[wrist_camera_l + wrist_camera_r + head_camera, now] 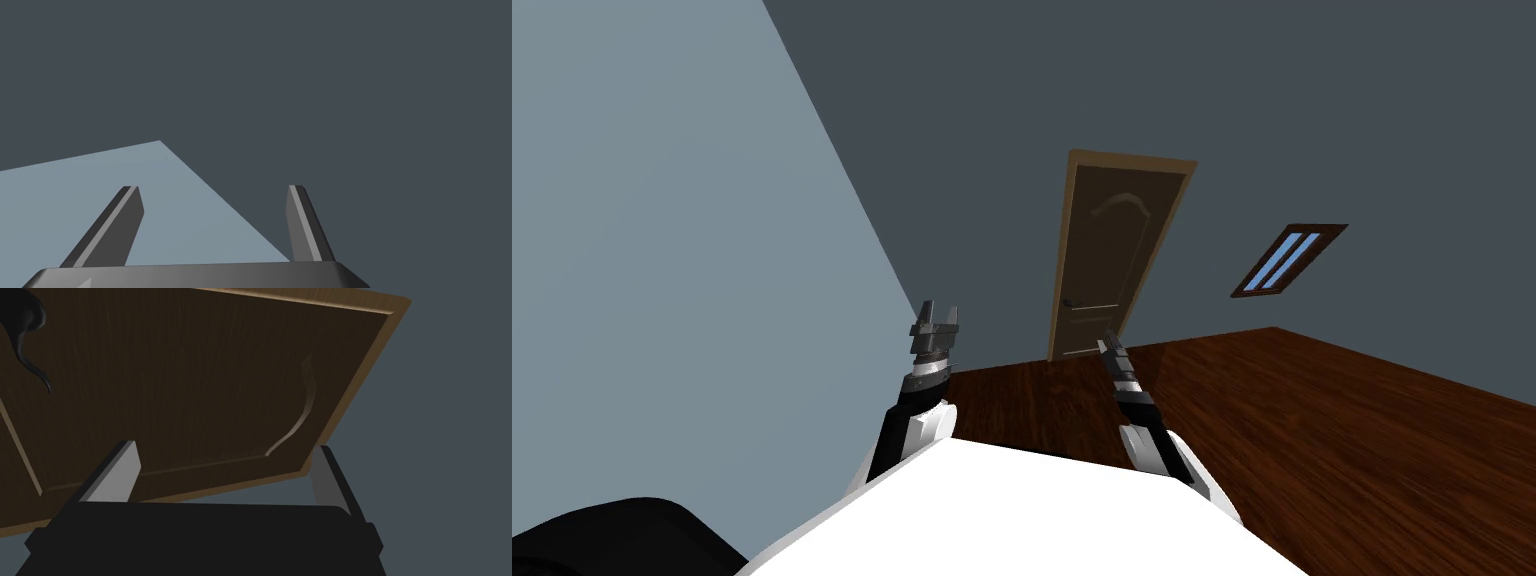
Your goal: Pull the door open
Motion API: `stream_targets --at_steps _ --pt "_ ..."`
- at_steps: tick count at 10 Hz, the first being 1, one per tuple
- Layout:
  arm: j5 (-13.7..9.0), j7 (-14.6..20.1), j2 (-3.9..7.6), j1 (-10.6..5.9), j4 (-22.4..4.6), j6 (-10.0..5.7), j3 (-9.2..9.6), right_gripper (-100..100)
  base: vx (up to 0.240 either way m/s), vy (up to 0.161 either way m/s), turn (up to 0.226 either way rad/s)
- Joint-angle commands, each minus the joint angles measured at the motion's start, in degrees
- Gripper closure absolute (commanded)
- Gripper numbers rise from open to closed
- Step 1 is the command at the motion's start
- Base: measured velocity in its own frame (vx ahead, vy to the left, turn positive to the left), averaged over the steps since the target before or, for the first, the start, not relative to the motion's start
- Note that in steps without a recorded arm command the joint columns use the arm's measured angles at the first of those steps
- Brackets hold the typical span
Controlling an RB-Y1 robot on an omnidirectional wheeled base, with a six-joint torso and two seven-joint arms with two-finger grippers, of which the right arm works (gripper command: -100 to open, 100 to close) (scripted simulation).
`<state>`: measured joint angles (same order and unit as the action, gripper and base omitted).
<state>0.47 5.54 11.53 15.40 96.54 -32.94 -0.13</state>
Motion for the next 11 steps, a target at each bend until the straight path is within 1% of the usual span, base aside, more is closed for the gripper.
stream_targets --at_steps 1,8,11 --pt "-0.34 0.58 0.75 -0.7 -2.86 -0.98 -0.06 -100 0.091 -0.041 0.128" --pt "-1.69 2.76 3.84 -4.03 -14.55 -3.33 -0.25 -100 0.089 -0.046 0.101" --pt "-2.26 3.68 5.13 -5.43 -19.09 -4.31 -0.32 -100 0.092 -0.046 0.109"
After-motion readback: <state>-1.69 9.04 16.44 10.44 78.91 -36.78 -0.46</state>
